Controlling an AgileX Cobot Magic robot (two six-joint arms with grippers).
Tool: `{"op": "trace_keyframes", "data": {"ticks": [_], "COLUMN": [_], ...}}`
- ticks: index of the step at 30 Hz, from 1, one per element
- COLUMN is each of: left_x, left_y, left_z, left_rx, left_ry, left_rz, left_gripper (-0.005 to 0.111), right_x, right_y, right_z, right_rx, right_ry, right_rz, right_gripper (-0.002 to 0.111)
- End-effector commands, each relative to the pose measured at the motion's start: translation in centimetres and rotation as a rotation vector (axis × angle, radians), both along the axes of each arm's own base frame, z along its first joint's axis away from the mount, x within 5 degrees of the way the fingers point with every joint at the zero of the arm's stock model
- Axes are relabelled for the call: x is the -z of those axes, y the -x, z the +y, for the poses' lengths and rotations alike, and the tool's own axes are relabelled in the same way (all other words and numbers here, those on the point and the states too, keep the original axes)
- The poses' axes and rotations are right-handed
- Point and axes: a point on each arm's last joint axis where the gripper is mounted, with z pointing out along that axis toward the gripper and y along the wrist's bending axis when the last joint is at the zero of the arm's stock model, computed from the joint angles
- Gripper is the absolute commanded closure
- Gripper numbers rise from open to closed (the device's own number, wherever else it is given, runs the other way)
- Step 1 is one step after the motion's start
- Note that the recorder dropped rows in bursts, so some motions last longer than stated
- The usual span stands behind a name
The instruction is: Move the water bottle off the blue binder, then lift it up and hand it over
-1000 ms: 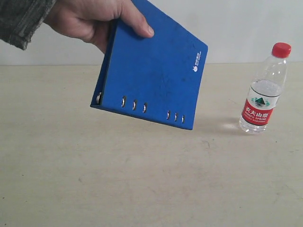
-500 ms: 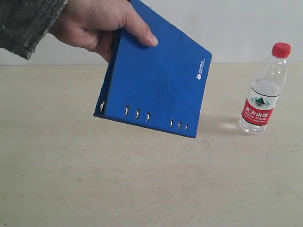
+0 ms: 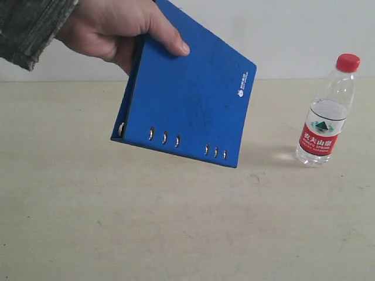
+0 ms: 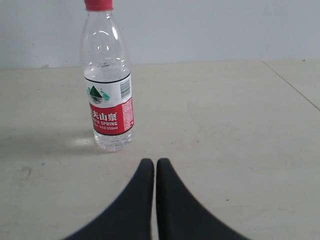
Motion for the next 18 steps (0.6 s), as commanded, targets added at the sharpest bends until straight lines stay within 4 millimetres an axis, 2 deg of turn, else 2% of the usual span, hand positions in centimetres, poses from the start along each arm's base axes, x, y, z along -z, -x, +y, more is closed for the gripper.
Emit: {"op": "trace_keyframes", "data": {"ticks": [1, 6, 10, 14, 18], "left_x": [0.0, -0.1, 0.0, -2.0, -4.4], "left_y": [0.2, 0.3, 0.1, 0.3, 0.8], "left_z": [0.2, 0.3, 0.1, 0.0, 0.0], "left_rx": [-0.035, -0.065, -0.006, 0.031, 0.030], "left_ry": [-0.020, -0.021, 0.019, 0.111, -0.003], "left_rz": [-0.013, -0.013, -0.021, -0.131, -0.221], "left_gripper": [0.100, 0.100, 0.100, 0.100, 0.100], "right_x": [-0.1, -0.1, -0.1, -0.1, -0.1], "right_y": [0.0, 0.0, 0.0, 0.0, 0.0], "right_z": [0.0, 0.0, 0.0, 0.0, 0.0], "right_rx": [0.005, 0.005, 0.005, 0.005, 0.005], "right_ry": [-0.004, -0.003, -0.003, -0.003, -0.003], "right_rz": [-0.008, -0.010, -0.010, -0.010, -0.010], "right_gripper": [0.108, 0.108, 0.108, 0.108, 0.108]}}
